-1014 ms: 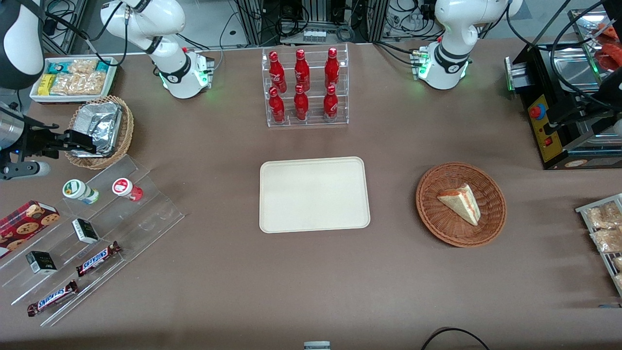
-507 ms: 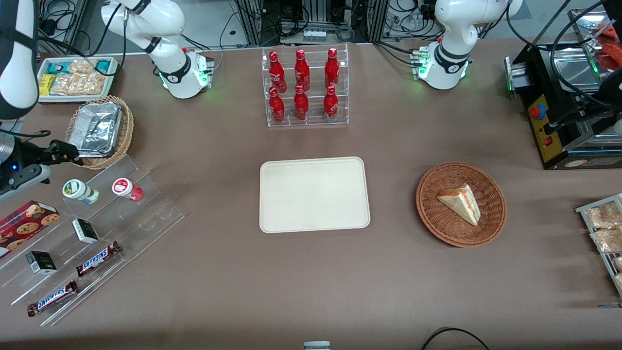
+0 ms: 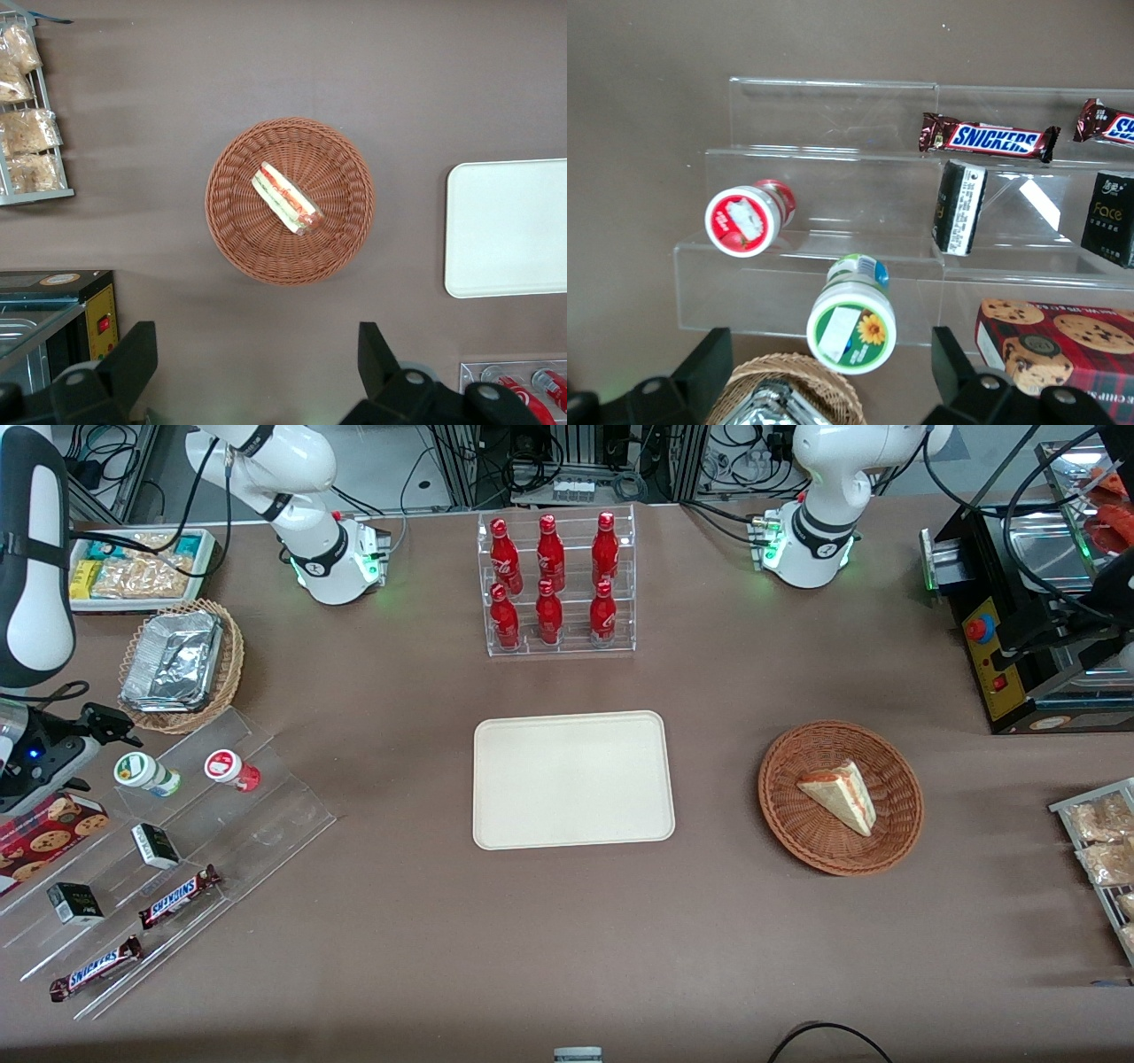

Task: Place green gum on tray
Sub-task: 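Move the right gripper down over the green-and-white gum bottle on the stand, then close the right gripper on the green-and-white gum bottle, then lift the gum bottle and carry it over the cream tray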

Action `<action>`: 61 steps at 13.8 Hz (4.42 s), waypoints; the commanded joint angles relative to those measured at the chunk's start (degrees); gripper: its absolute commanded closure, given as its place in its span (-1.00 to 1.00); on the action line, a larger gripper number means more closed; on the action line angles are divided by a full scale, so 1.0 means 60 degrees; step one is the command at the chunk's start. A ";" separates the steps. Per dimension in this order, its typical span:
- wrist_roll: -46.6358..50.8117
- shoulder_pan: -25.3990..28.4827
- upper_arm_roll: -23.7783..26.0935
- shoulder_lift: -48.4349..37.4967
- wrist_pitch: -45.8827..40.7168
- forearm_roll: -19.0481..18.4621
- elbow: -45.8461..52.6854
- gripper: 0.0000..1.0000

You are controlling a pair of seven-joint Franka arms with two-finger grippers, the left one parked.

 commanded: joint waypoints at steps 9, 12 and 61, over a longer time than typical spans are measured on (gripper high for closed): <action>-0.0650 -0.0461 0.0046 -0.0138 0.2021 -0.0043 -0.1730 -1.00; -0.0708 -0.0462 0.0046 -0.0138 0.2460 -0.0057 -0.2053 -0.97; 1.6547 0.9674 0.0134 0.5104 0.2519 0.1217 0.3673 1.00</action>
